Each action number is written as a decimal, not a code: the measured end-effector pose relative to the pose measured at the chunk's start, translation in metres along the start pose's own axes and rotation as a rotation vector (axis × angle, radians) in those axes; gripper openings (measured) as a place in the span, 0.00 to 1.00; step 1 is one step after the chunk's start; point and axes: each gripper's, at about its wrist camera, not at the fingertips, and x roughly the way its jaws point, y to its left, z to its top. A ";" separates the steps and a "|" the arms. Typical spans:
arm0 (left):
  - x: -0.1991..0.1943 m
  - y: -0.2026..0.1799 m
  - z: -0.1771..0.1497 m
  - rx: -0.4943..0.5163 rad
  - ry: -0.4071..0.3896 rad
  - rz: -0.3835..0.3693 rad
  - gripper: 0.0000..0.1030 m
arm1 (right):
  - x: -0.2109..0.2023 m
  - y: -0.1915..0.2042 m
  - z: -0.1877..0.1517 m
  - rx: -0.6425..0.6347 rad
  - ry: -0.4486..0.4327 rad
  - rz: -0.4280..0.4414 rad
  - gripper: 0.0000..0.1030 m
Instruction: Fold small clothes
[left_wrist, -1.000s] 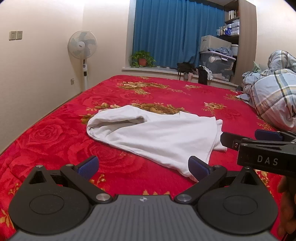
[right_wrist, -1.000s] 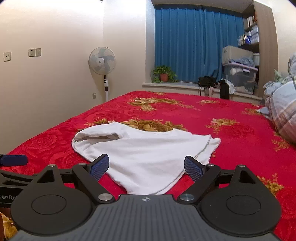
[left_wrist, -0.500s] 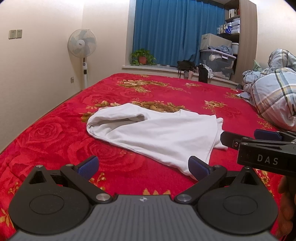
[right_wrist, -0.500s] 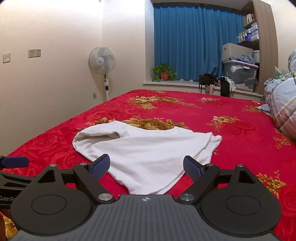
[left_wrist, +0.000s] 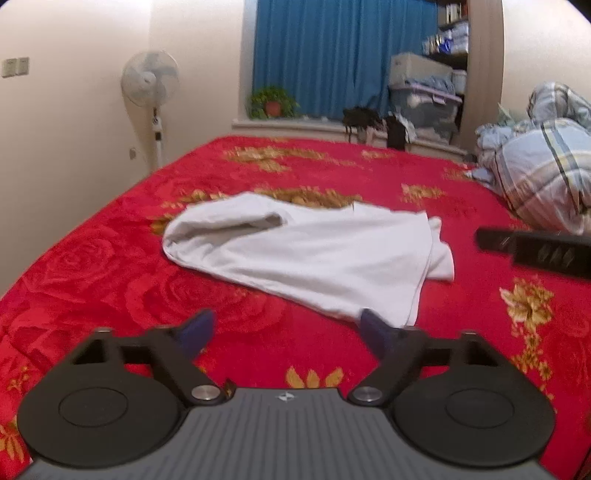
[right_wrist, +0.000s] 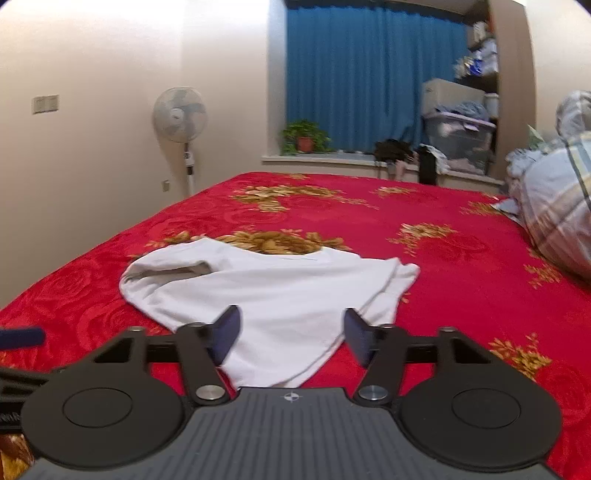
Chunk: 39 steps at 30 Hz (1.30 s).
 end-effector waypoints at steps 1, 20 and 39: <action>0.008 0.000 0.001 -0.001 0.022 -0.010 0.70 | 0.000 -0.004 0.001 0.014 0.003 -0.005 0.51; 0.170 -0.057 0.007 -0.179 0.257 -0.019 0.14 | -0.011 -0.080 0.020 0.153 -0.020 -0.024 0.54; -0.033 0.082 0.015 0.169 0.111 -0.174 0.03 | -0.044 -0.092 0.037 0.170 -0.151 -0.012 0.26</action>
